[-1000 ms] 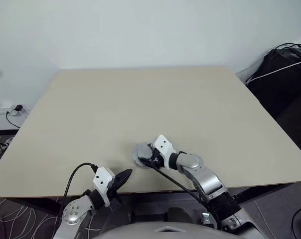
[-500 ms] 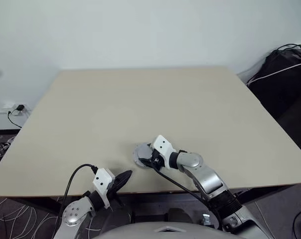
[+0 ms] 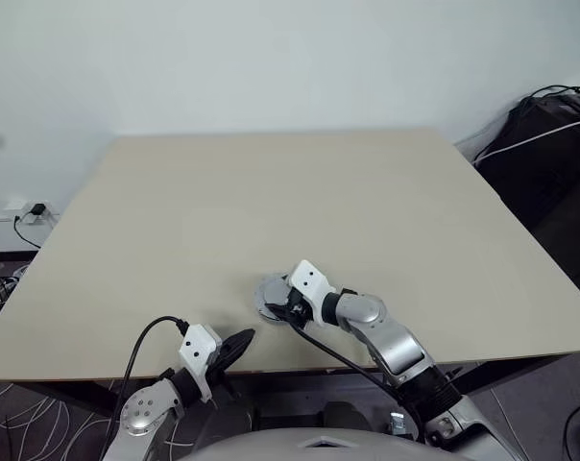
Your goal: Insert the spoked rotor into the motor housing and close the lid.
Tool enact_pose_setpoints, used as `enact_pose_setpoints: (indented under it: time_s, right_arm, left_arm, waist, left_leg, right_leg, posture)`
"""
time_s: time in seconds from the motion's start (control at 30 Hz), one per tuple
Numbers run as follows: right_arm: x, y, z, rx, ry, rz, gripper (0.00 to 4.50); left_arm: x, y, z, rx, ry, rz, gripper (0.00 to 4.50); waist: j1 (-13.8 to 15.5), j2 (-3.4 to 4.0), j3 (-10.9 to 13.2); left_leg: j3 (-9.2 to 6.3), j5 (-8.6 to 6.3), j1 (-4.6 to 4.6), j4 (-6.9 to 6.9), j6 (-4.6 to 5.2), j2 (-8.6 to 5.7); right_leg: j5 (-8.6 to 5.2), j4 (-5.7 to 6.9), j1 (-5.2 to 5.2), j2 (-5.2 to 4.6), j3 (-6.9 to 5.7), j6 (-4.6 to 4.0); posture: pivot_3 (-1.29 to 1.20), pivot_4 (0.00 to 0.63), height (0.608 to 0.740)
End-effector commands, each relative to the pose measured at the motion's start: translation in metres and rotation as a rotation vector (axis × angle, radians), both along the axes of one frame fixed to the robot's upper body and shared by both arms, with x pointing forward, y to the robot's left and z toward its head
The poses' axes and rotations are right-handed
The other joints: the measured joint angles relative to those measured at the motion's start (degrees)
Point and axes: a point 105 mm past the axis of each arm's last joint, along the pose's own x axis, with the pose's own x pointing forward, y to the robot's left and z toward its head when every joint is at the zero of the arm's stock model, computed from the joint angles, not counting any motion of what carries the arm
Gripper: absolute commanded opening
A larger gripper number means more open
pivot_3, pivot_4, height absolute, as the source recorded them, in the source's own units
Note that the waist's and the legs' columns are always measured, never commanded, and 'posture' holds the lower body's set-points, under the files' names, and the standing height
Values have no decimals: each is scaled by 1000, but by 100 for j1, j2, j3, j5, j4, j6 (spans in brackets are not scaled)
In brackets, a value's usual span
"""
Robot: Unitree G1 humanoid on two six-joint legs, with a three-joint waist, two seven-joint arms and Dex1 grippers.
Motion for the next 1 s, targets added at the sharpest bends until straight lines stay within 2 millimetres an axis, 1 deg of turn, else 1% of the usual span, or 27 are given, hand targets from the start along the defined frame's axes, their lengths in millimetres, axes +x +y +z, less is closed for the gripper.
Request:
enact_pose_setpoints:
  time_s: [0.03, 0.3, 0.5, 0.63, 0.9, 1.0]
  right_arm:
    - [0, -10, -12, -83, 28, -11, 3199]
    - [-6, -14, -15, -97, 77, 29, 3199]
    - [-9, -17, -15, -64, 139, 33, 3199]
    - [-7, -17, -15, -74, 119, 24, 3199]
    - [-1, -11, -13, -66, 46, -15, 3199]
    - [0, -12, -16, -91, 32, -10, 3199]
  left_arm:
    - [6, -2, 14, -16, -57, -5, 0]
    - [6, -2, 15, -17, -56, -3, 0]
    - [6, -3, 15, -19, -55, -1, 0]
    - [5, -3, 15, -19, -55, 0, 0]
    - [5, -2, 15, -19, -54, 6, 0]
    - [5, -2, 15, -19, -54, 7, 0]
  waist:
    - [0, 2, -3]
    - [9, 3, -8]
    - [13, 2, -10]
    - [14, 2, -10]
    - [-2, 0, -9]
    - [-3, 0, -9]
  left_leg:
    - [0, 0, 0, 0, 0, 0]
    - [0, 0, 0, 0, 0, -1]
    - [0, 0, 0, -1, 0, -1]
    - [0, 0, -1, -1, 0, -1]
    - [-3, -1, 0, -2, 0, -1]
    - [-3, -1, 1, -2, 0, -1]
  right_leg:
    - [0, 0, 0, 0, 0, 0]
    - [0, -4, 3, -8, -2, 0]
    - [-1, -8, 4, -11, -3, 0]
    - [-1, -9, 4, -13, -3, 0]
    - [-1, -7, 4, -14, -3, 0]
    - [-1, -5, 4, -14, -2, 0]
  posture:
    - [0, 0, 740]
    - [0, 0, 740]
    - [0, 0, 740]
    - [0, 0, 740]
    - [0, 0, 740]
    - [0, 0, 740]
